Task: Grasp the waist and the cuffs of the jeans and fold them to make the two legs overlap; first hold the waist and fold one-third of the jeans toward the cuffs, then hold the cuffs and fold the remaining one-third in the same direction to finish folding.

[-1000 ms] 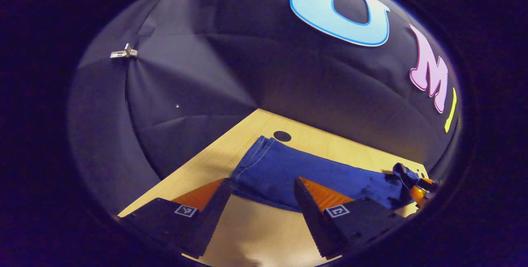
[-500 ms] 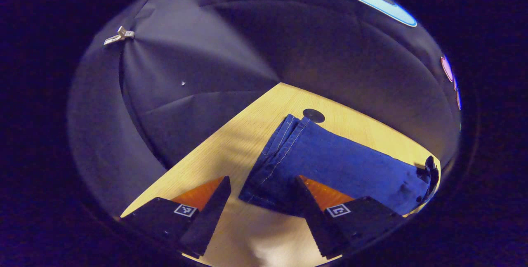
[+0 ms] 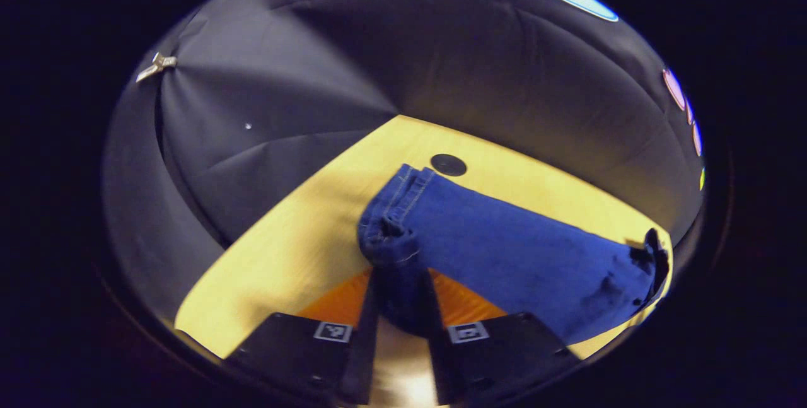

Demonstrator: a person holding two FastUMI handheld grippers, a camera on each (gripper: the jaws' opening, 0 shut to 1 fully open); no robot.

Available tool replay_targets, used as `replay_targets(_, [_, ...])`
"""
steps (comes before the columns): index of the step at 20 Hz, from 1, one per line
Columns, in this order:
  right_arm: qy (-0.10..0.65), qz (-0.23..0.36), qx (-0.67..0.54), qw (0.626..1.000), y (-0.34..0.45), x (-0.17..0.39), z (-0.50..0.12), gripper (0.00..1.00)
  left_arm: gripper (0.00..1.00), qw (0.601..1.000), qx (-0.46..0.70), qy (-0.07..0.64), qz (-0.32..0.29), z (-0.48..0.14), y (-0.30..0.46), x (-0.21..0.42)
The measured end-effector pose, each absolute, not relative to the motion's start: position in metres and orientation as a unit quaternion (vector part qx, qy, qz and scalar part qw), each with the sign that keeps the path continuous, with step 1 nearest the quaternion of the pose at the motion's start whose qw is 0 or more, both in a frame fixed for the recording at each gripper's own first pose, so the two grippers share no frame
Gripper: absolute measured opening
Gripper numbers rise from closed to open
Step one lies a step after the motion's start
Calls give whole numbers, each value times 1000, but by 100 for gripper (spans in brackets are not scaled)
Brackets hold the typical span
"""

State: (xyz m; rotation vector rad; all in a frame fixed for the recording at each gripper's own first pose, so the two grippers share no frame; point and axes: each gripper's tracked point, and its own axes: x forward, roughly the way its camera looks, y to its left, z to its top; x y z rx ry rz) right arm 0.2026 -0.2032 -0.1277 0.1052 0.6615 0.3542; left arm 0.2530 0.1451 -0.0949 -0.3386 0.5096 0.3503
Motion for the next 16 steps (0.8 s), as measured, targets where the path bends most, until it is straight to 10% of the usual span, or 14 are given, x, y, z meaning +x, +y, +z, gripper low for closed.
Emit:
replay_targets(5, [327,153,61,931,-225,205,-124,98,9,932,-264,195,154,-92,136,267])
replay_targets(16, [280,84,68,954,-302,236,-63,98,6,973,-196,96,71,135,71,216])
